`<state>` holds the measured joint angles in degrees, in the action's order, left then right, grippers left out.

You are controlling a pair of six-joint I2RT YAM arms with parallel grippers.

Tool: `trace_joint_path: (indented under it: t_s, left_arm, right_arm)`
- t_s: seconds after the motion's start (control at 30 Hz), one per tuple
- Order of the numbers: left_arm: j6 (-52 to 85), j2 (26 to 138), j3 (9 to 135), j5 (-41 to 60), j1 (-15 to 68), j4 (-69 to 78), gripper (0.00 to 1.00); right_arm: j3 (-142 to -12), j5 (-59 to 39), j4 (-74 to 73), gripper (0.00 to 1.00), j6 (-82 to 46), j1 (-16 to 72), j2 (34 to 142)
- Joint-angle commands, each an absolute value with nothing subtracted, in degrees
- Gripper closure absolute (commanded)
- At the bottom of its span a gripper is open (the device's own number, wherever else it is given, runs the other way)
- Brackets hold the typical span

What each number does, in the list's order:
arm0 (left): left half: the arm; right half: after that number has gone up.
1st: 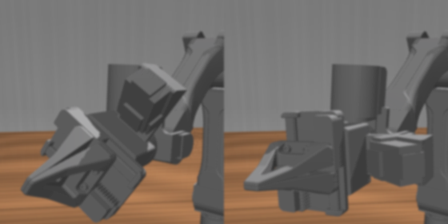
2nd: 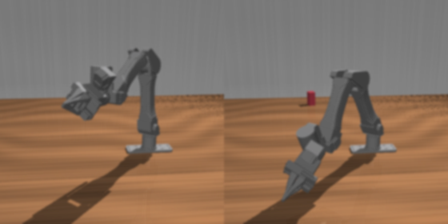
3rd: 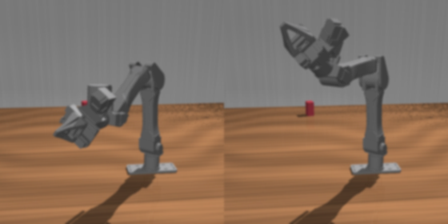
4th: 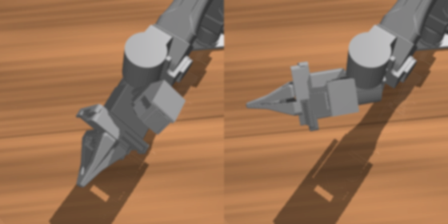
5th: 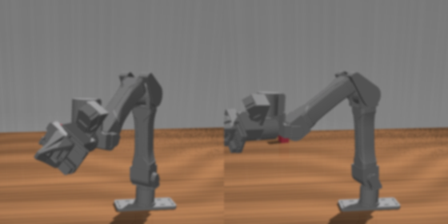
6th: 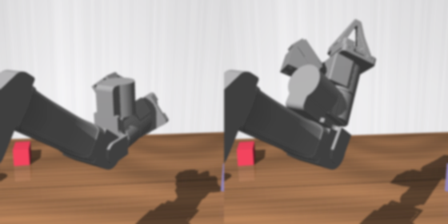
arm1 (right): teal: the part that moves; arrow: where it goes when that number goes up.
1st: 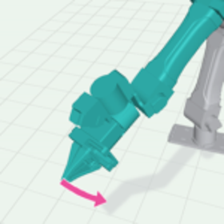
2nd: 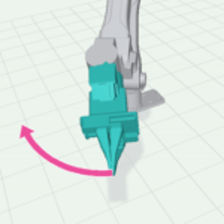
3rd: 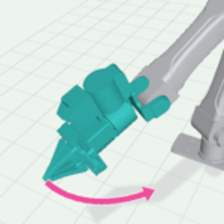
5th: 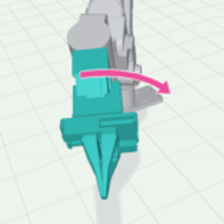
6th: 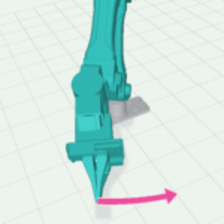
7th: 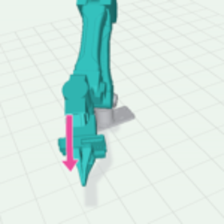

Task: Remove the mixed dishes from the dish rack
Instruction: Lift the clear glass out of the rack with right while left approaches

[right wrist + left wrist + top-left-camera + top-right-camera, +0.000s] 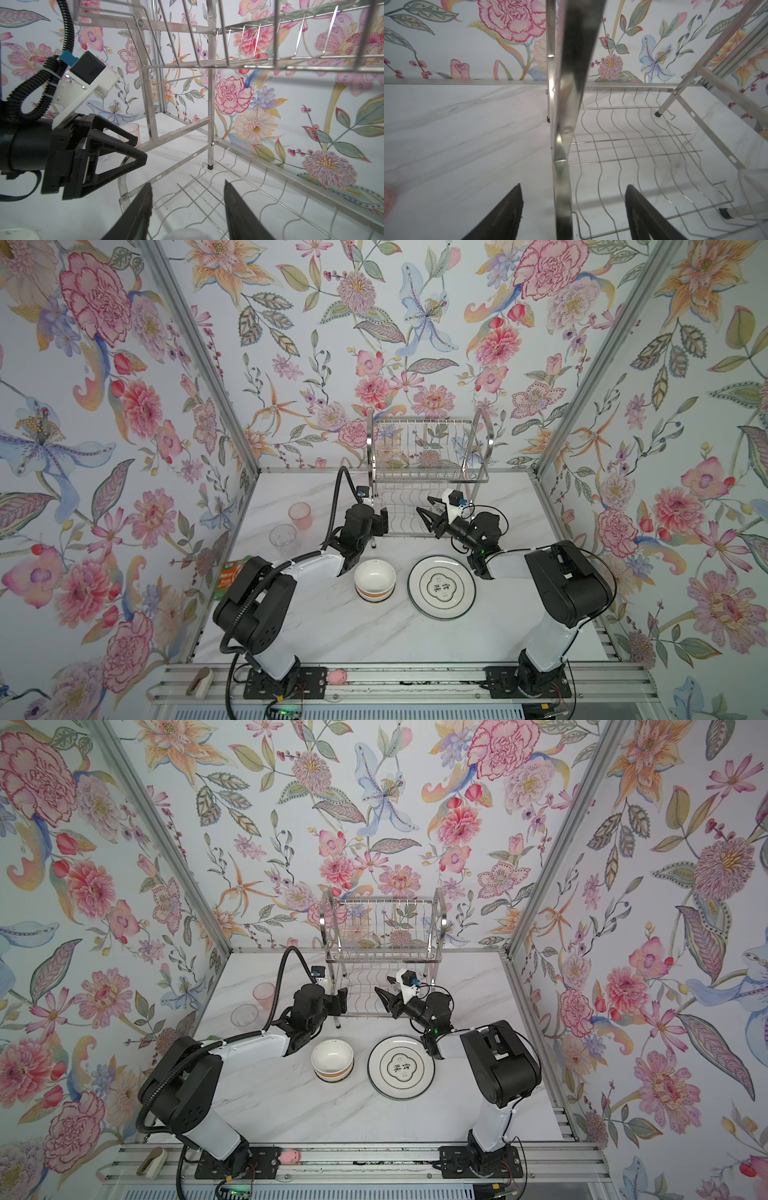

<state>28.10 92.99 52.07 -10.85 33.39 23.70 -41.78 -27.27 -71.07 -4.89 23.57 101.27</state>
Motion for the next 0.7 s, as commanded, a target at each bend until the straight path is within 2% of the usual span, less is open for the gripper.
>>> trace_joint_path:
  t_s: [0.0,0.17,0.37,0.53,0.67]
  left_arm:
    - [28.9,89.0,50.1,-12.7,33.2,24.6,0.09]
    - [29.0,83.1,47.3,-15.1,33.1,24.5,0.02]
    - [24.8,76.7,42.6,-14.5,33.1,28.4,0.02]
    - [15.4,71.6,37.0,-8.4,33.0,36.5,0.02]
    - [6.5,68.9,33.6,3.4,33.0,42.8,0.04]
  right_arm:
    - [-39.8,-25.1,-70.9,1.0,-7.6,24.5,97.6]
    - [-36.4,-23.7,-70.1,1.0,-11.3,25.3,93.2]
    - [-33.6,-21.3,-64.5,1.0,-17.5,25.8,86.3]
    - [-33.9,-19.2,-53.8,1.0,-26.7,25.6,80.3]
    - [-36.3,-20.0,-44.1,1.0,-36.8,25.0,77.8]
